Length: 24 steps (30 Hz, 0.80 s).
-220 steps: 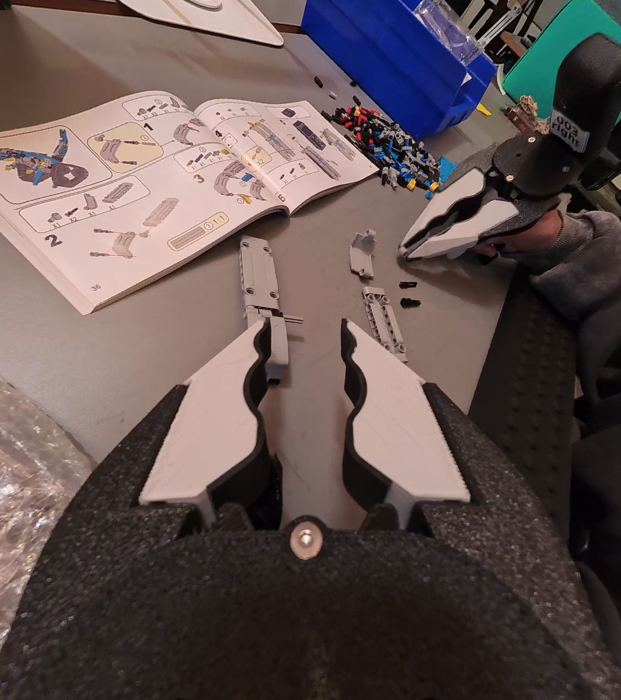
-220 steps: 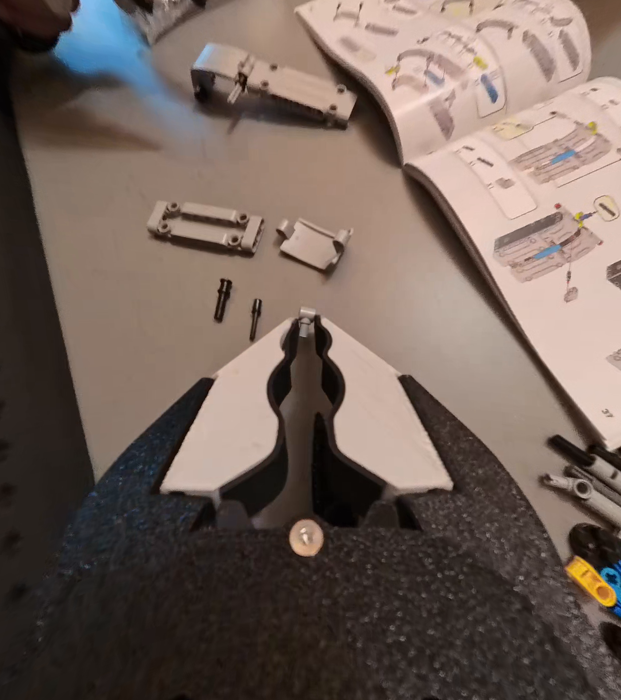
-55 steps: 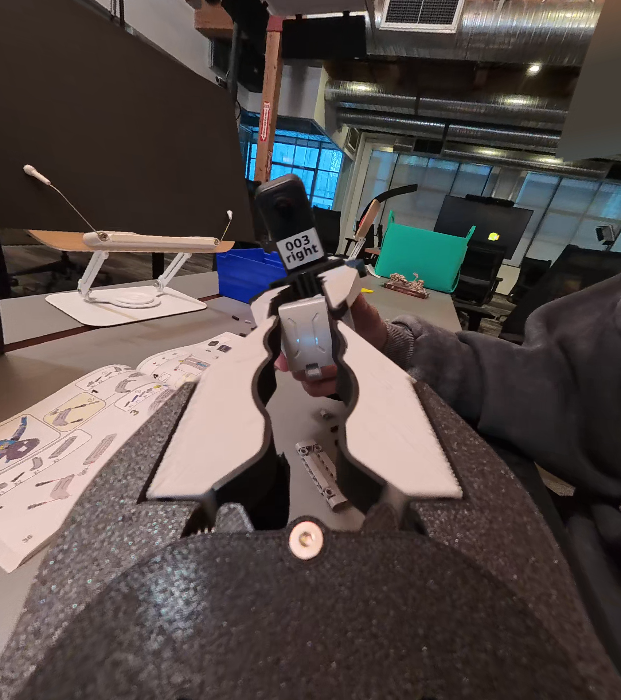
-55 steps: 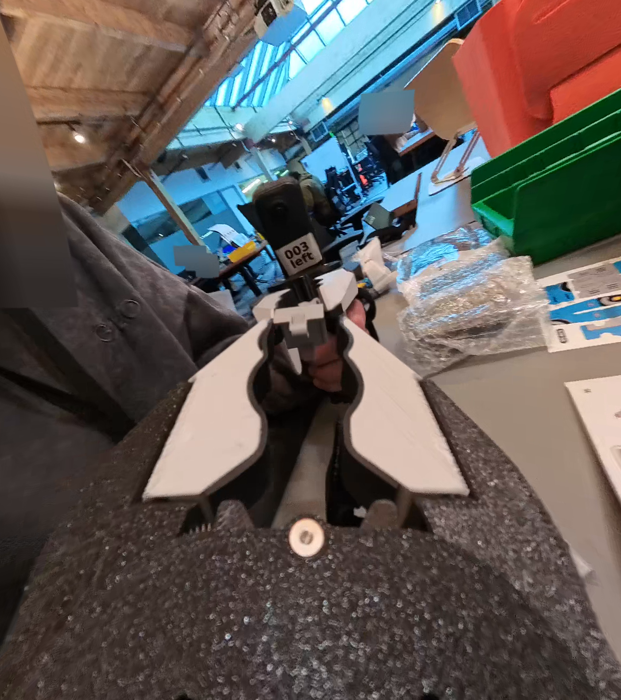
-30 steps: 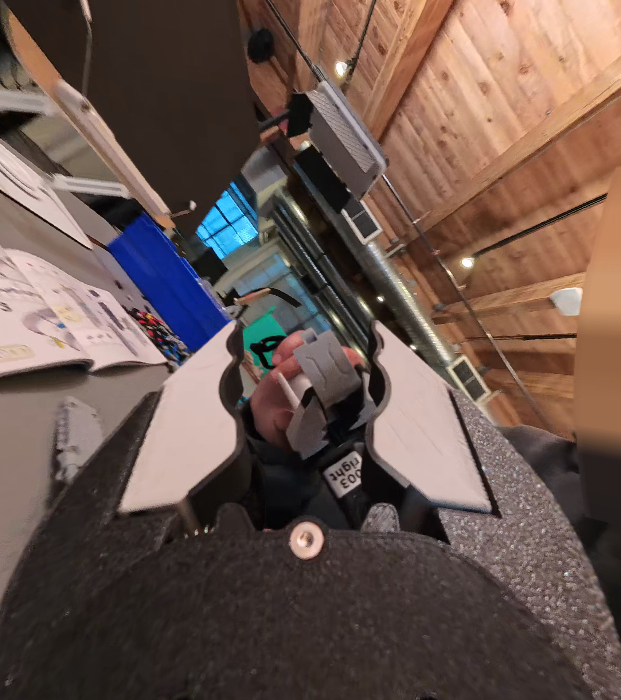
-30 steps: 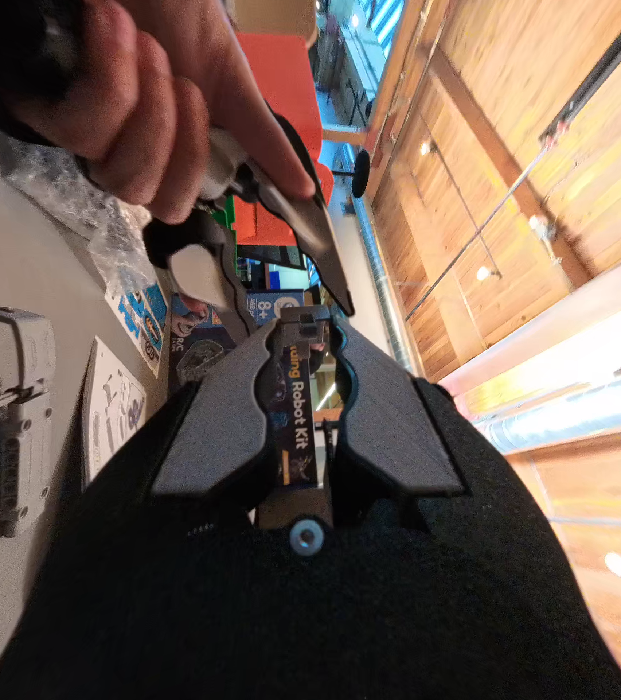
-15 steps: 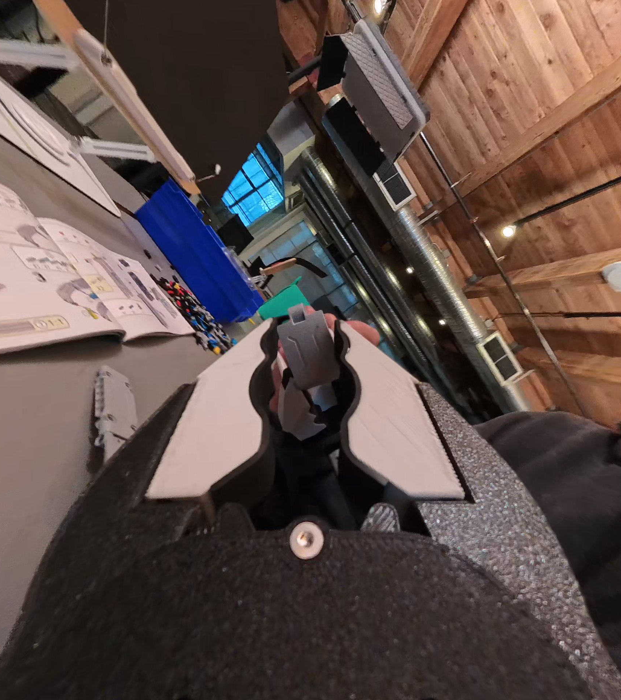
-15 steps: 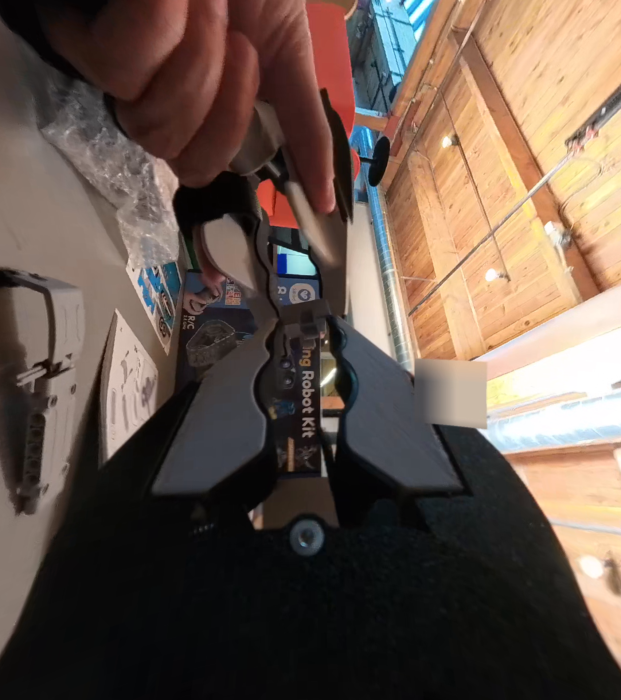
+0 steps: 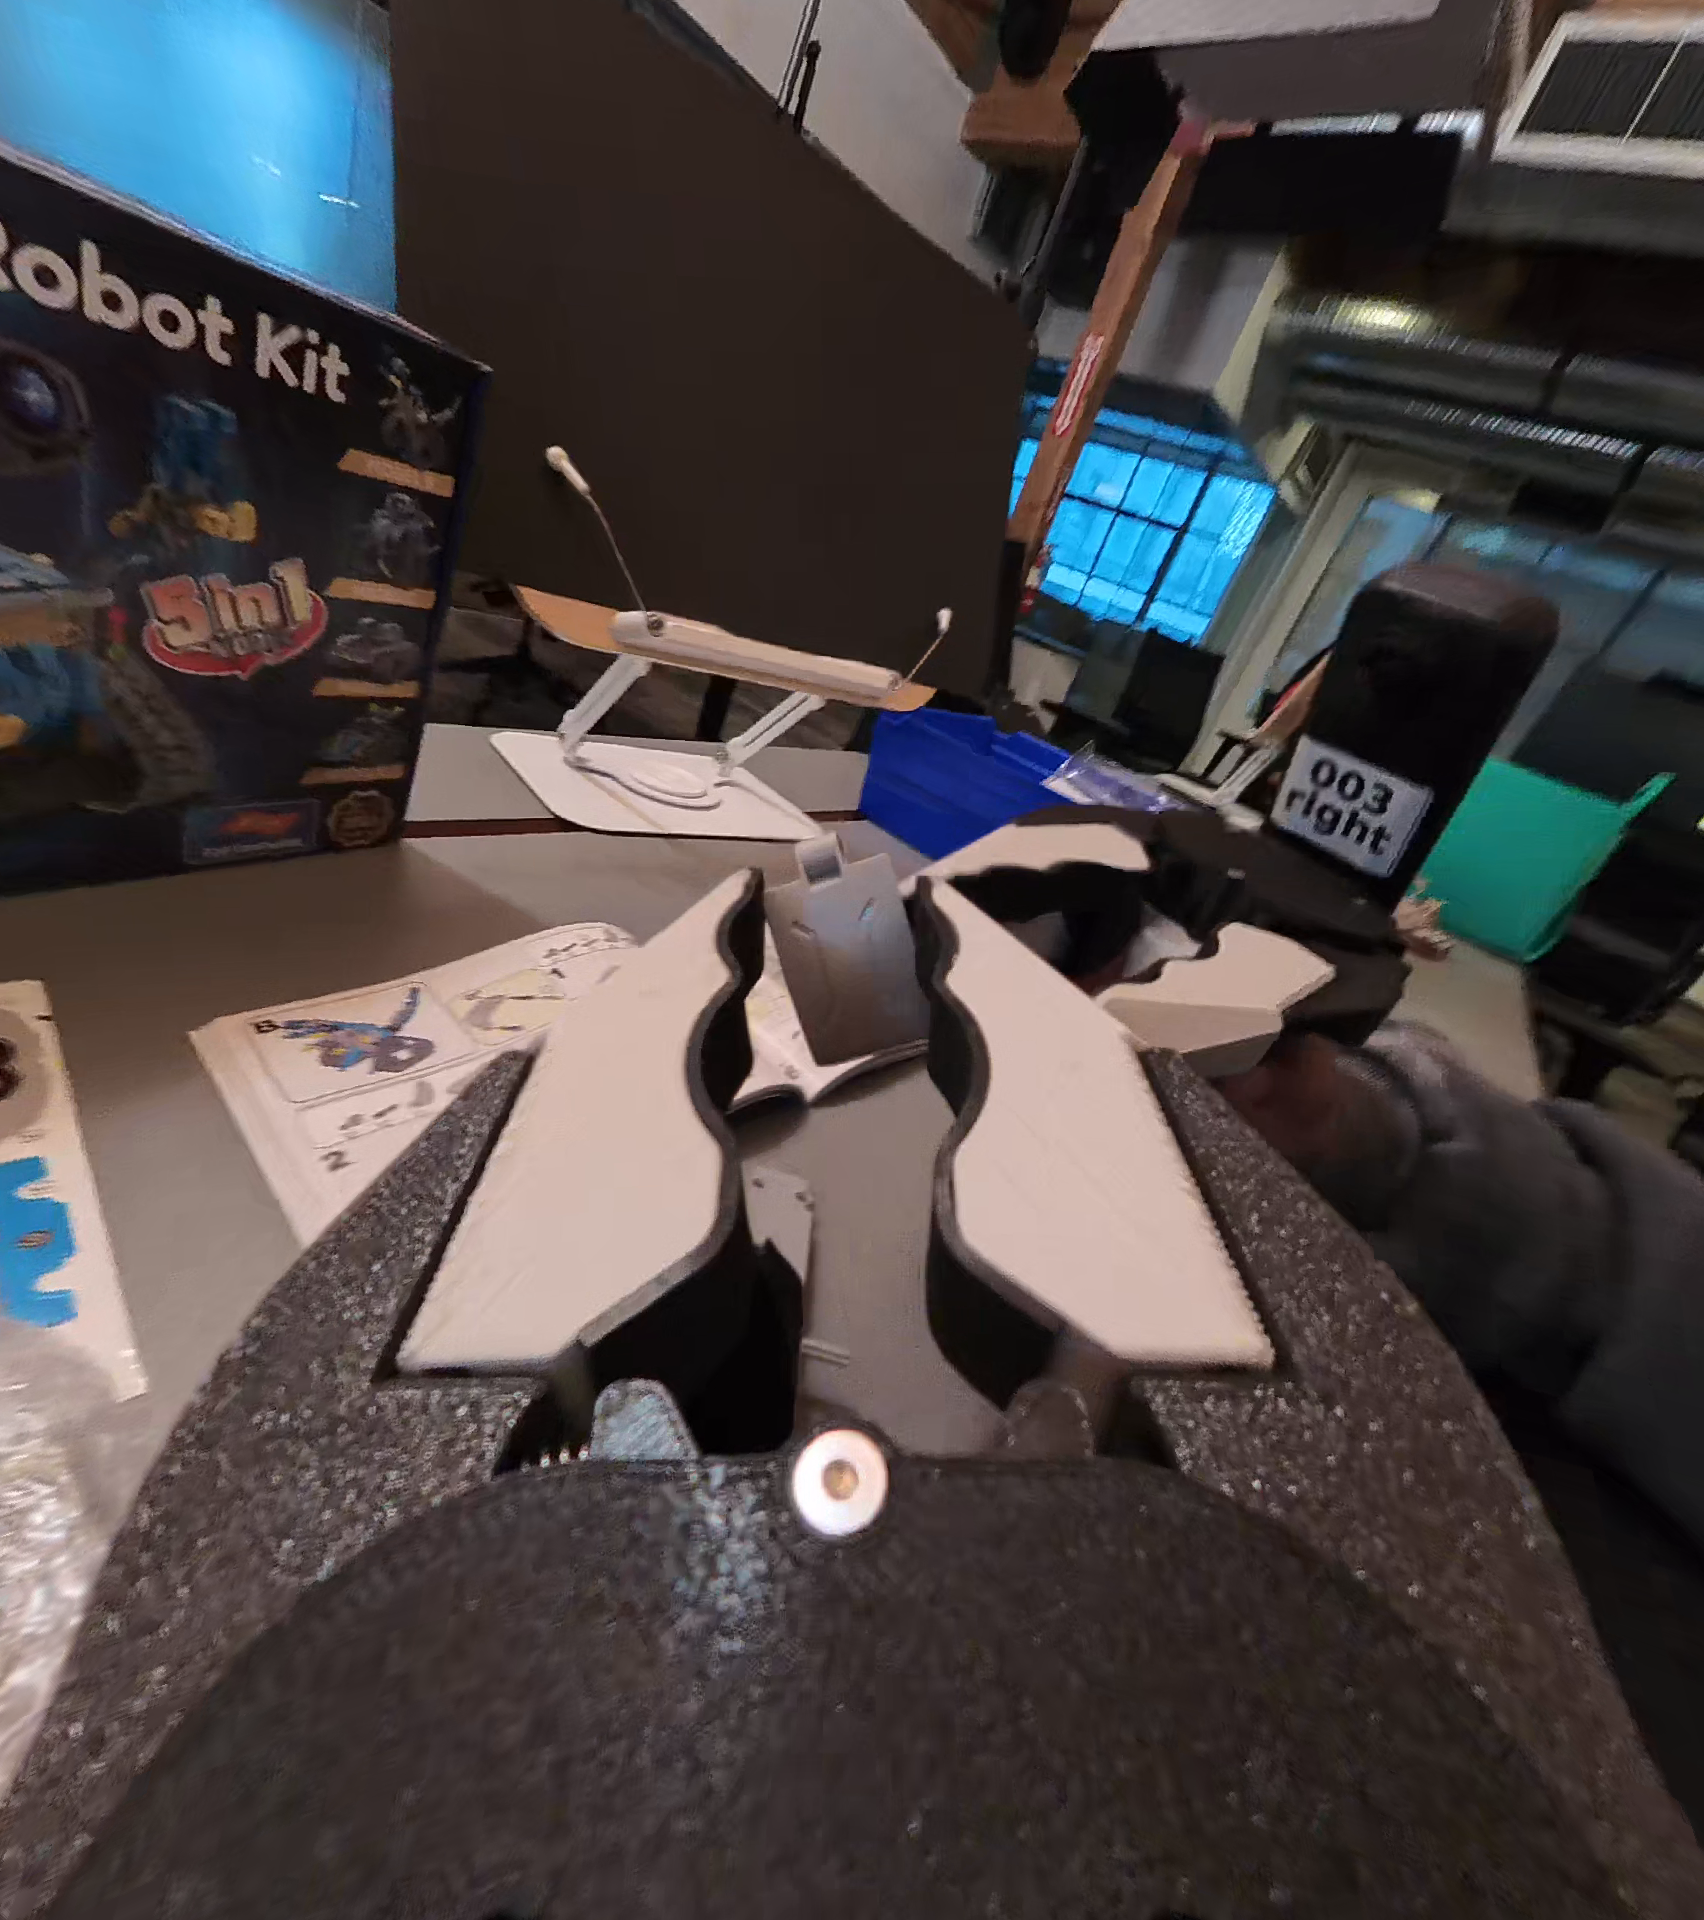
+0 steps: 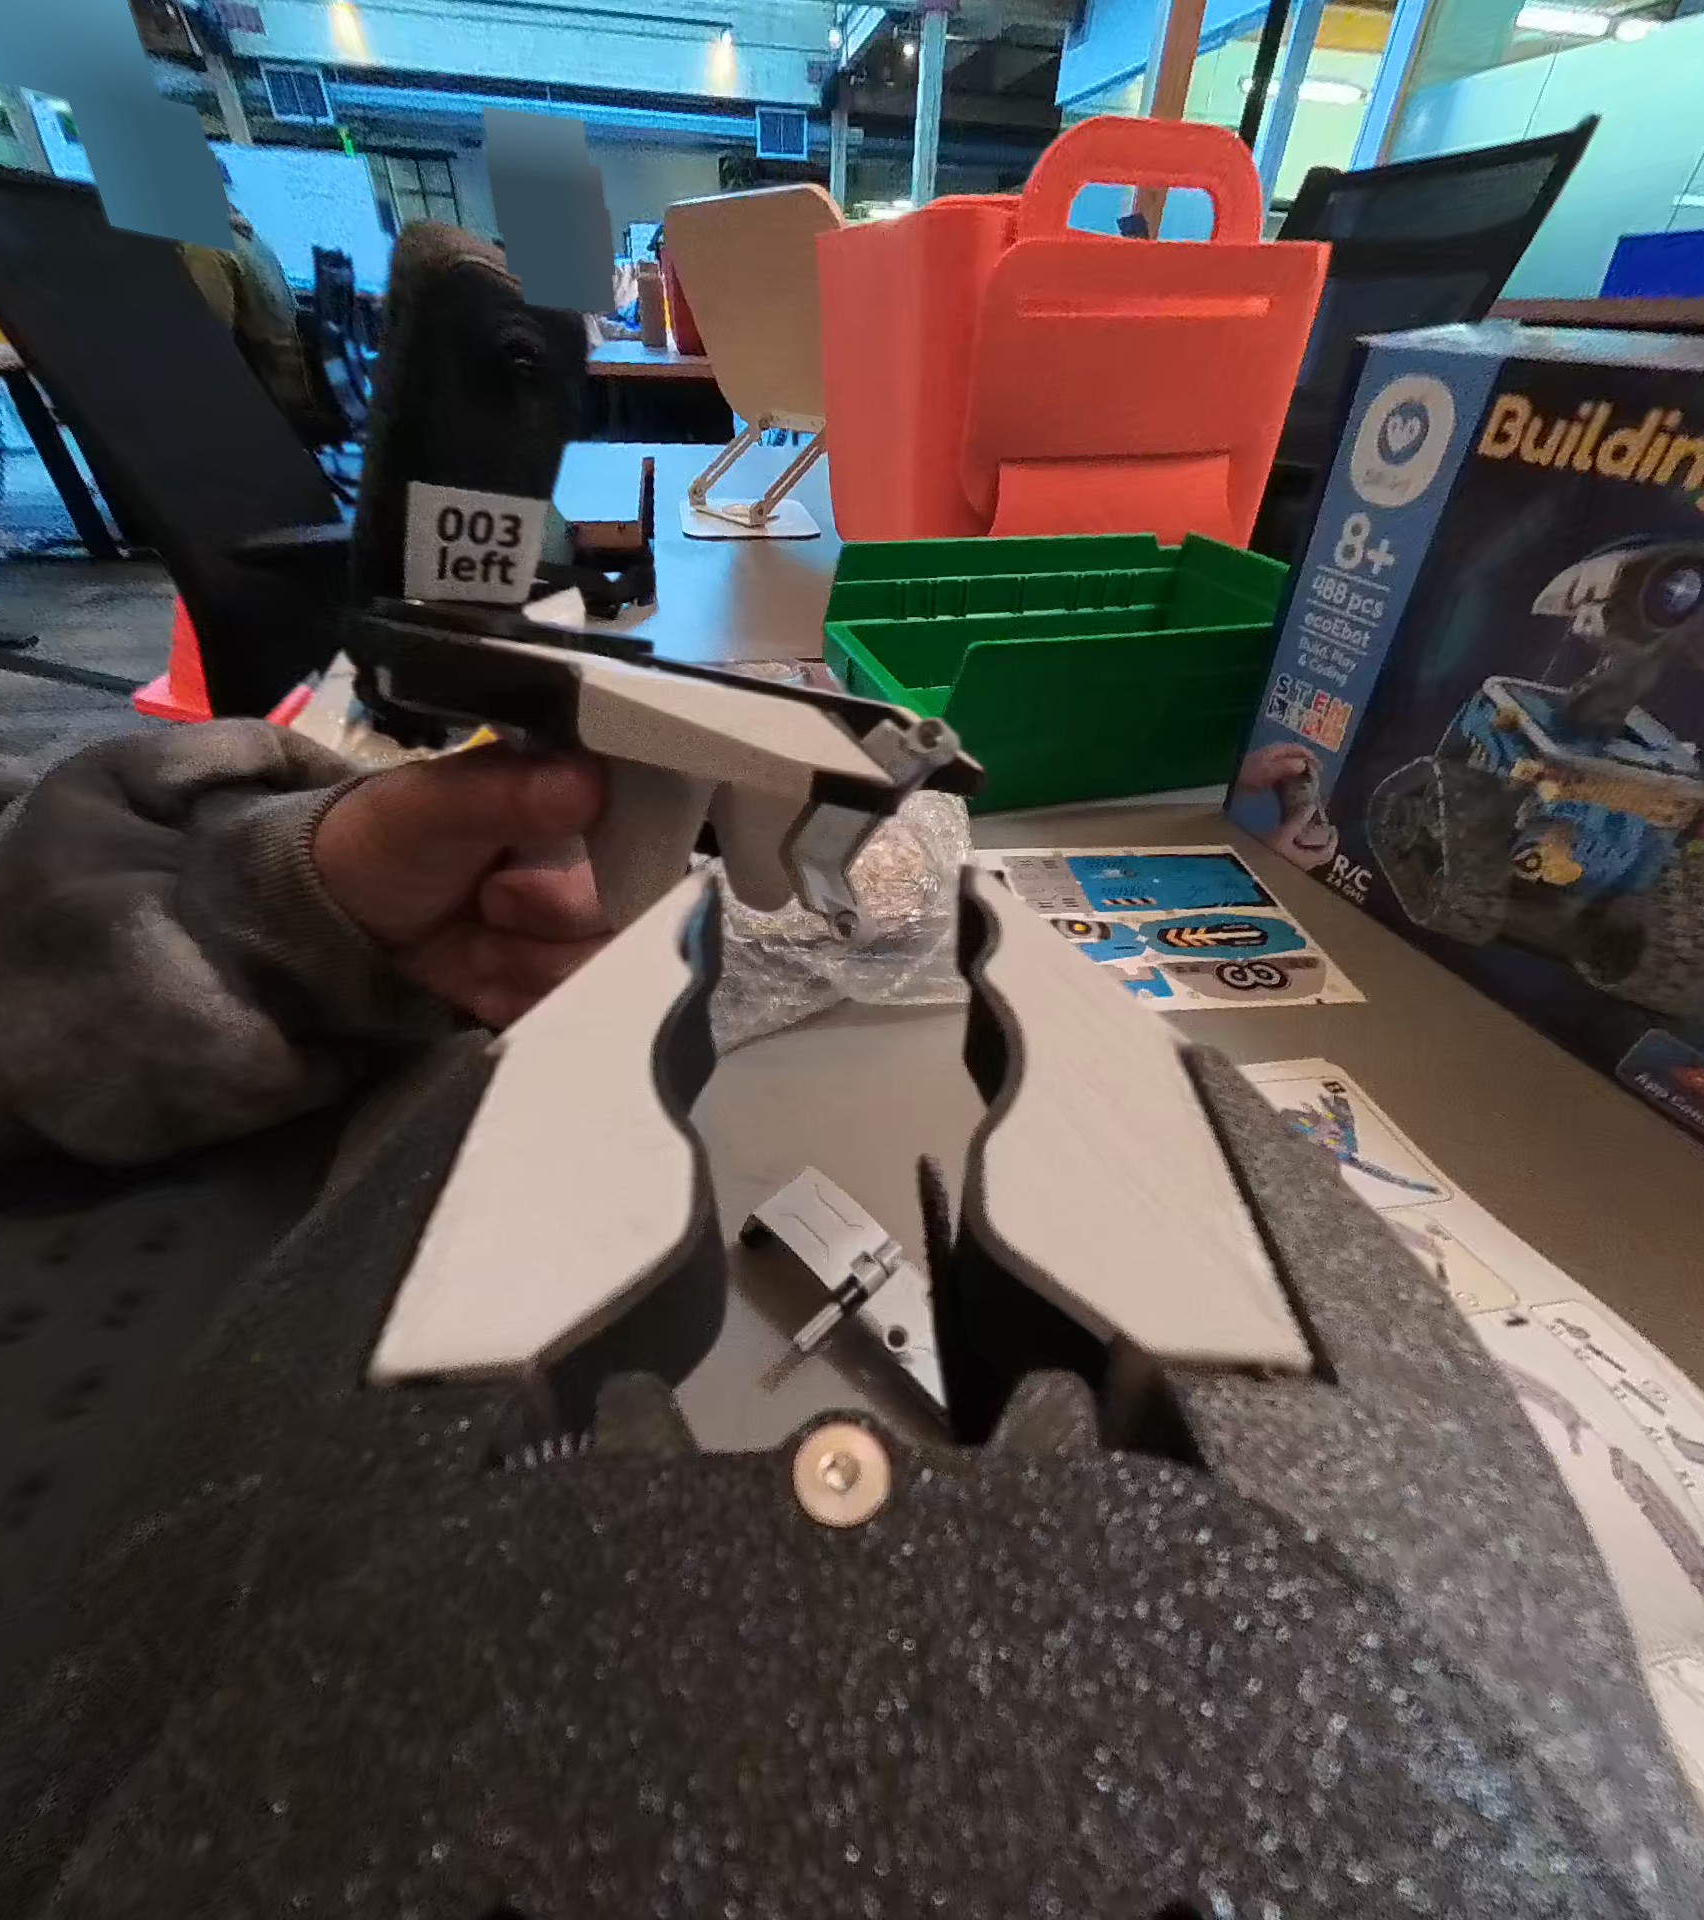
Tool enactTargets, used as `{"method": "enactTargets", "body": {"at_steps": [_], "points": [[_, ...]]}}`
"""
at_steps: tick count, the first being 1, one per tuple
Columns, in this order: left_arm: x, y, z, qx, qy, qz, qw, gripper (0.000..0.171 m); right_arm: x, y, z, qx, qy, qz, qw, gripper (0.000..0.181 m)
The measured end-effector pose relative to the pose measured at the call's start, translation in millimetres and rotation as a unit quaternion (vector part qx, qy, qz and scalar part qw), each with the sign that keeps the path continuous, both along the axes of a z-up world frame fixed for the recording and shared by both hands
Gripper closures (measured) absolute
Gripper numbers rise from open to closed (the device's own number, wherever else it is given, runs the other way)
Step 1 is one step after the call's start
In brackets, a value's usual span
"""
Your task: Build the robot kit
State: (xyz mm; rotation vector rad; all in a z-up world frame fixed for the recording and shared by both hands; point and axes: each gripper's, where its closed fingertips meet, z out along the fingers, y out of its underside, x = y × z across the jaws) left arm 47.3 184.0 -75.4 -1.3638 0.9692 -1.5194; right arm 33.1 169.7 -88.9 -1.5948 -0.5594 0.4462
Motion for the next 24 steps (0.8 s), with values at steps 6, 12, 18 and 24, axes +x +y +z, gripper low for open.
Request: {"method": "enactTargets", "body": {"at_steps": [6, 12, 18, 24], "points": [[1, -6, 4, -0.019, -0.016, -0.019, 1.000, 0.144, -15, 2, -13, 0.018, -0.082, -0.020, 0.996, 0.159], [2, -11, 3, -0.015, -0.011, -0.031, 0.999, 0.144, -13, 4, -16, 0.035, -0.125, -0.044, 0.991, 0.173], [-2, -4, 3, -0.087, -0.030, -0.064, 0.994, 0.145, -8, 4, -16, 0.054, -0.154, -0.046, 0.985, 0.174], [-18, -7, 20, -0.239, -0.110, -0.197, 0.944, 0.146, -16, -8, -2, 0.130, -0.182, -0.007, 0.975, 0.175]]}}
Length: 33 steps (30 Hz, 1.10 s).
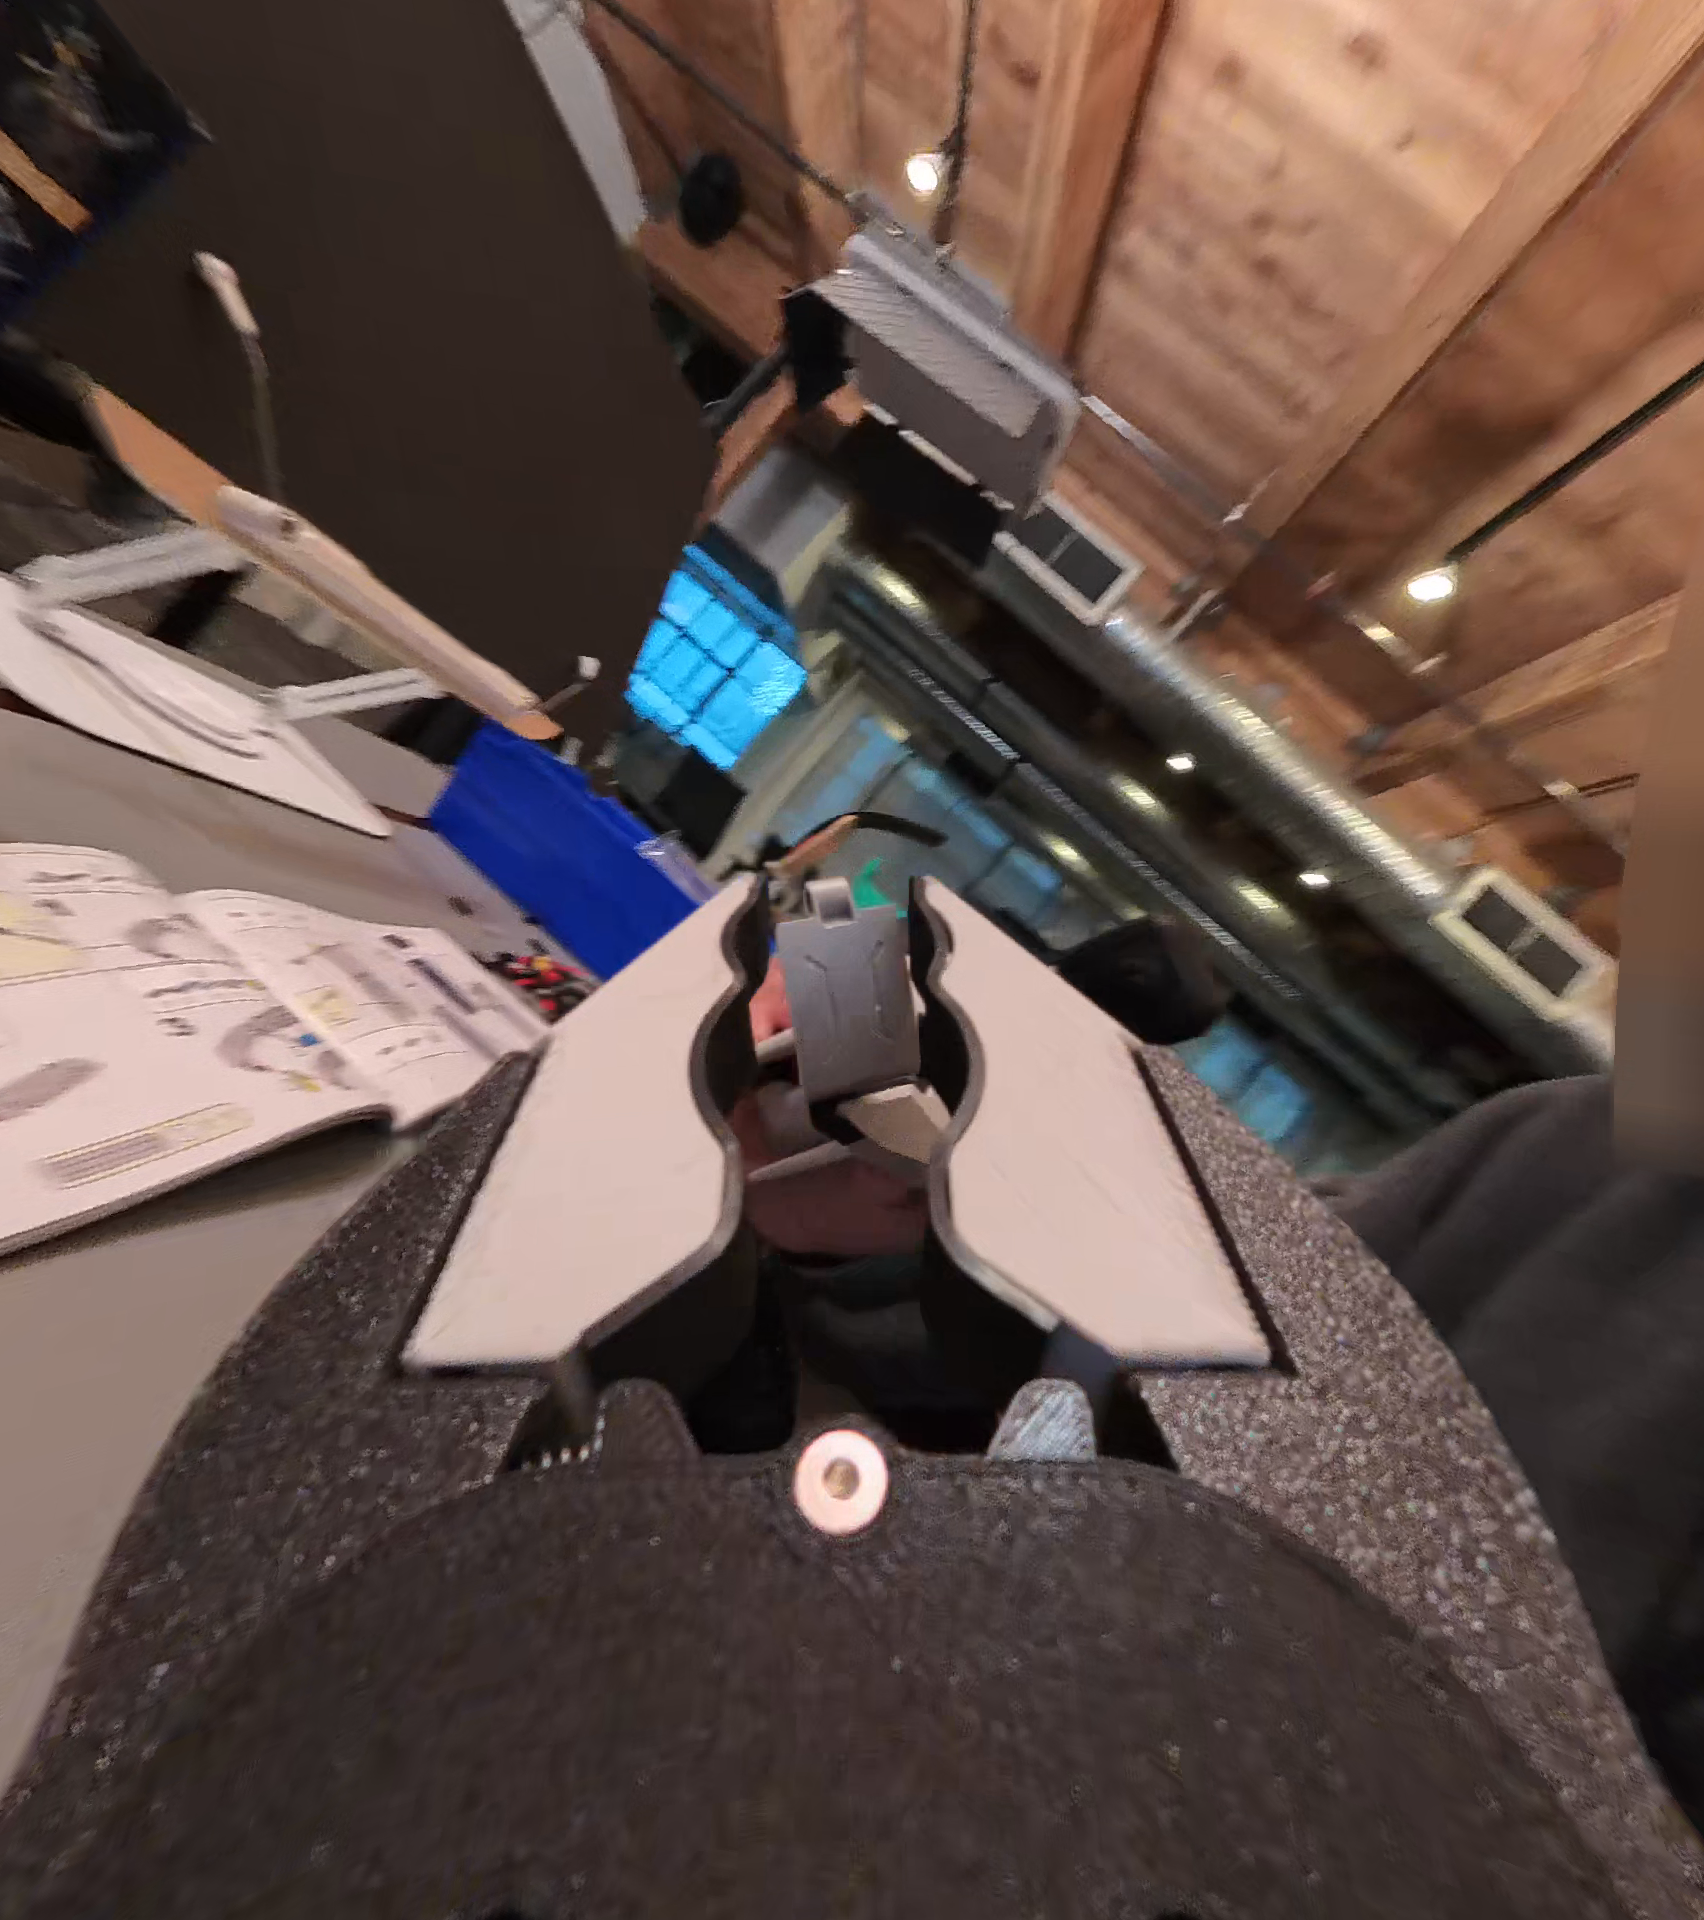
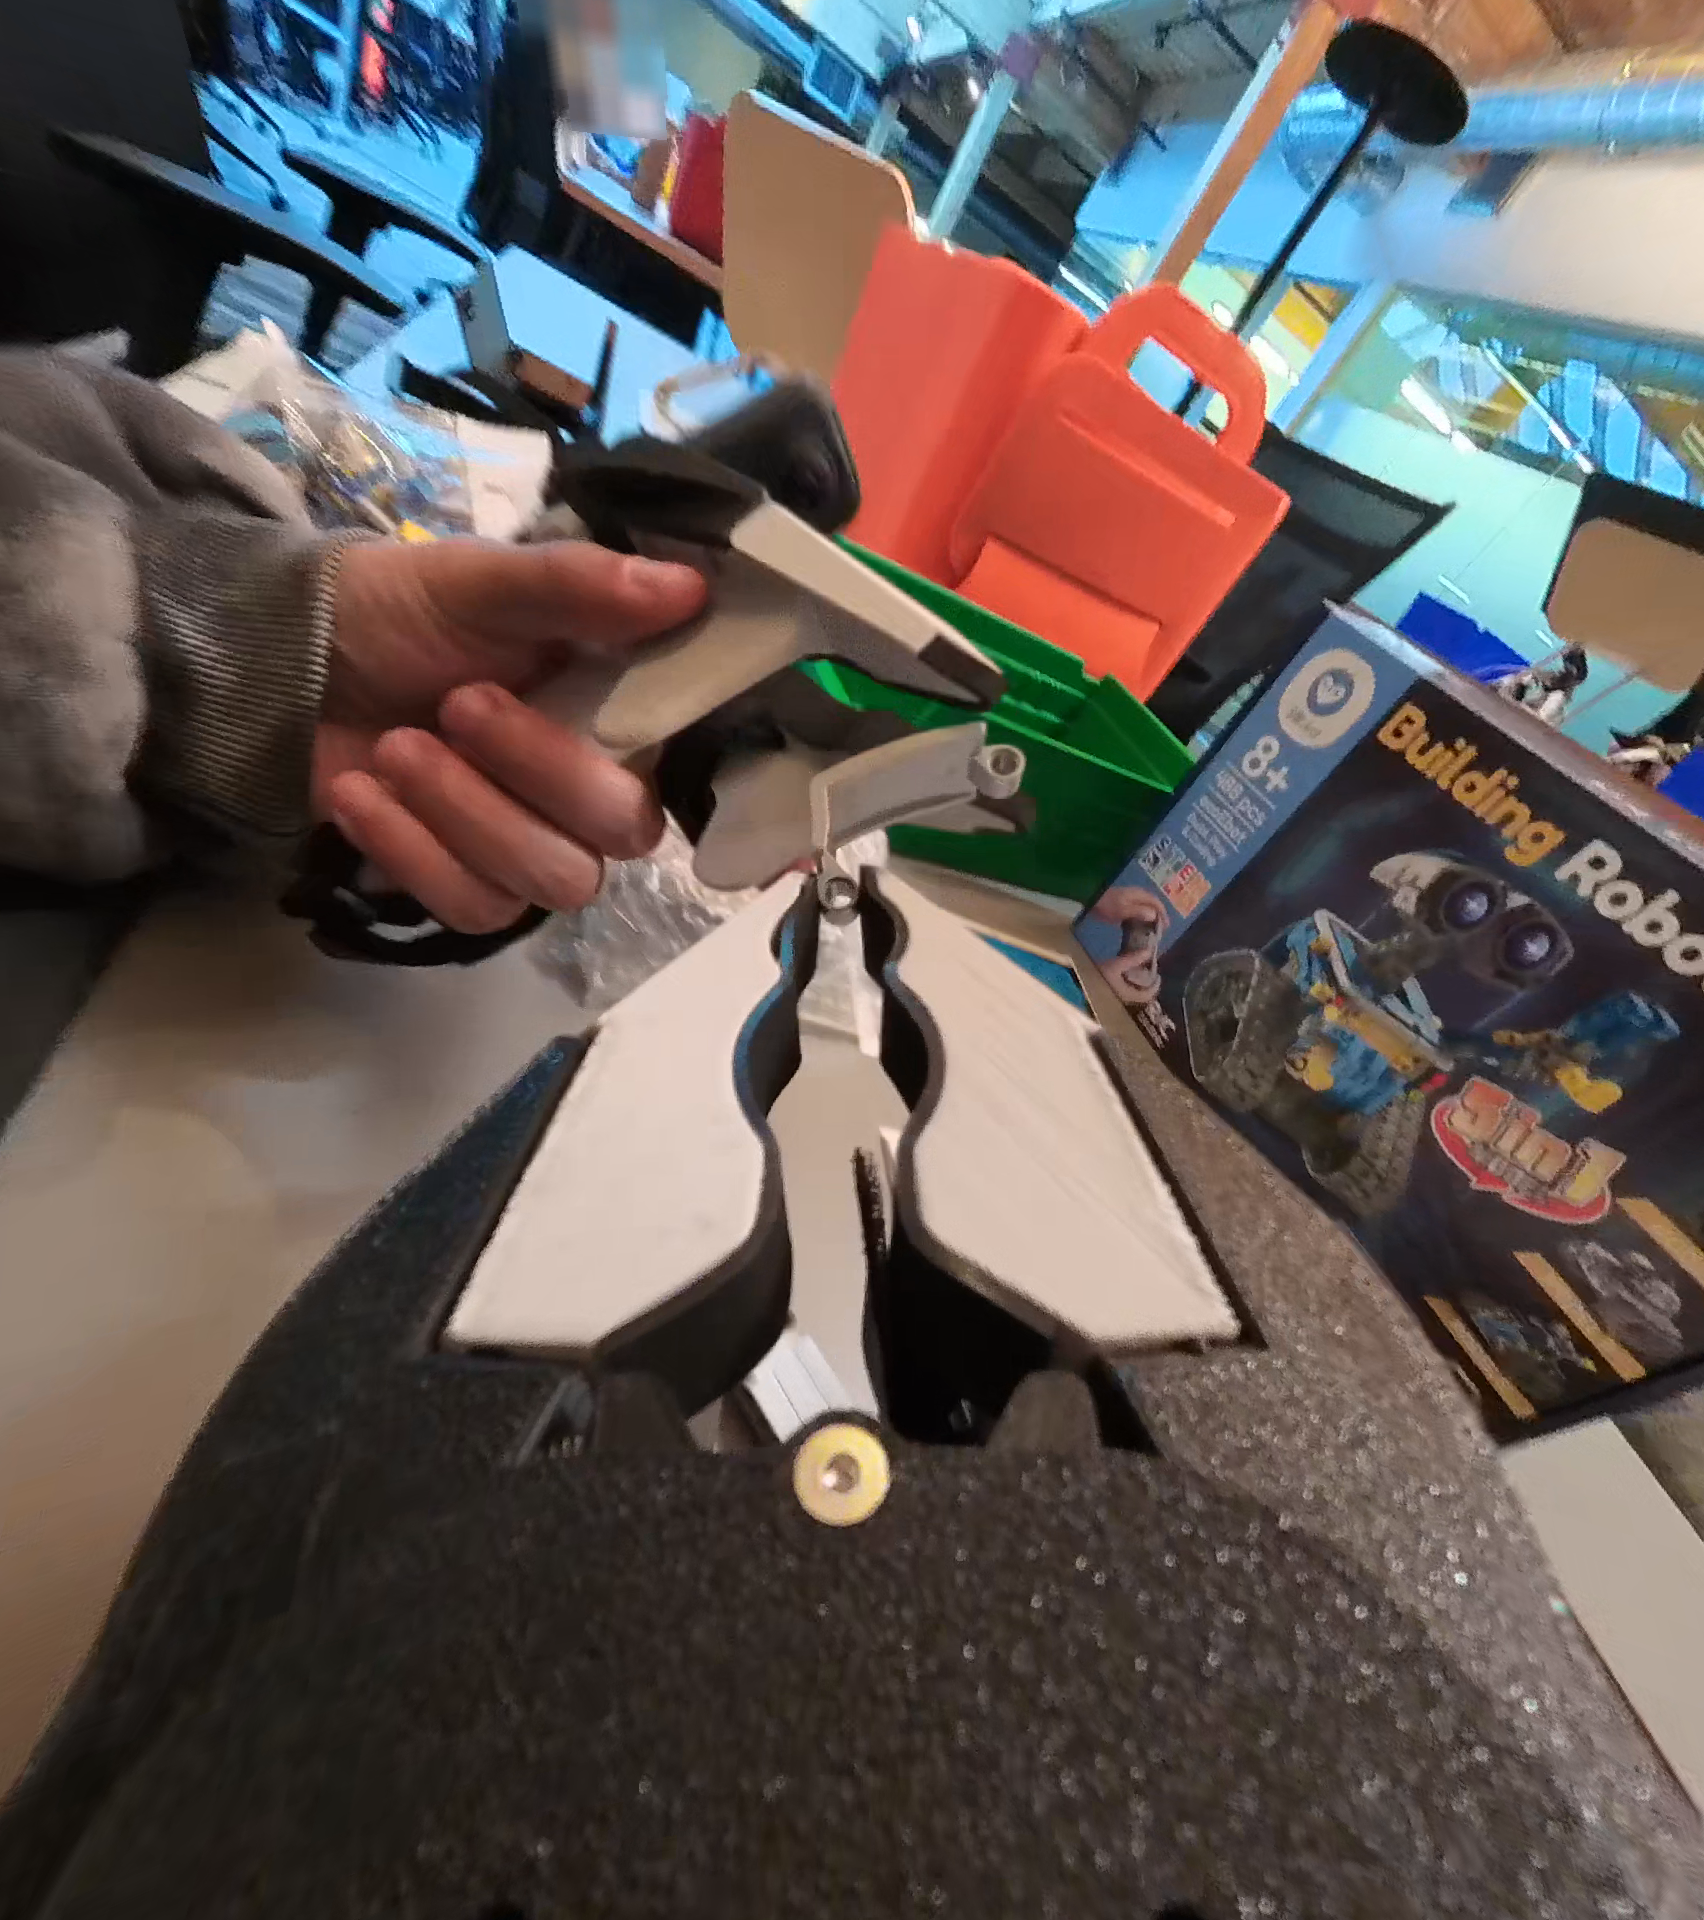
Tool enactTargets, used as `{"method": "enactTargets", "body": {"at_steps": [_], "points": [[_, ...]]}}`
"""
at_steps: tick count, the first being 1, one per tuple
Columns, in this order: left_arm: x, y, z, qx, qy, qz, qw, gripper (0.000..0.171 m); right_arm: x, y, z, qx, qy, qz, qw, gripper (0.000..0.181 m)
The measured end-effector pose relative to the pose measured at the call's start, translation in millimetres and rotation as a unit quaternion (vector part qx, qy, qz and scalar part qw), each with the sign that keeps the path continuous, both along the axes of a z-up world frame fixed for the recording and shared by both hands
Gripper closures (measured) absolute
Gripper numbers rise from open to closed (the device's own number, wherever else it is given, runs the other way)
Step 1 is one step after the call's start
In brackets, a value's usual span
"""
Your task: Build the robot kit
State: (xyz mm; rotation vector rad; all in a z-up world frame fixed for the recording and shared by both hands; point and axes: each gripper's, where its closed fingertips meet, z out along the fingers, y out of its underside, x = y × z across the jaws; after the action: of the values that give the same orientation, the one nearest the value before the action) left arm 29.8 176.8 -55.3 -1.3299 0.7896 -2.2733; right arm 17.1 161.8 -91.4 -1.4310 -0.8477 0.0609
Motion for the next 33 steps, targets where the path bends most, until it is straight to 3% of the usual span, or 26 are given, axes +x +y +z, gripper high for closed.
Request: {"method": "enactTargets", "body": {"at_steps": [4, 7, 15, 21, 25, 27, 30, 33], "points": [[-11, -14, 13, -0.049, -0.049, -0.086, 0.994, 0.146, -13, -13, 17, 0.022, 0.036, 0.046, 0.998, 0.175], [-15, -17, 18, -0.069, -0.067, -0.112, 0.989, 0.146, -18, -20, 26, 0.024, 0.071, 0.074, 0.994, 0.175], [-17, -16, 19, -0.079, -0.073, -0.120, 0.987, 0.149, -14, -21, 32, 0.028, 0.092, 0.073, 0.993, 0.175], [-17, -24, 20, -0.044, -0.071, -0.117, 0.990, 0.161, -12, -18, 27, 0.013, 0.095, 0.068, 0.993, 0.175], [-17, -29, 19, -0.010, -0.066, -0.108, 0.992, 0.170, -8, -17, 23, -0.037, 0.148, 0.076, 0.985, 0.172], [-12, -29, 14, 0.021, -0.048, -0.082, 0.995, 0.171, -7, -22, 27, -0.080, 0.213, 0.118, 0.967, 0.157], [-8, -33, 9, 0.051, -0.028, -0.072, 0.996, 0.170, 7, -22, 38, -0.171, 0.337, 0.165, 0.911, 0.137], [-4, -36, 4, 0.070, -0.014, -0.068, 0.995, 0.170, 23, -19, 47, -0.205, 0.419, 0.179, 0.866, 0.147]]}}
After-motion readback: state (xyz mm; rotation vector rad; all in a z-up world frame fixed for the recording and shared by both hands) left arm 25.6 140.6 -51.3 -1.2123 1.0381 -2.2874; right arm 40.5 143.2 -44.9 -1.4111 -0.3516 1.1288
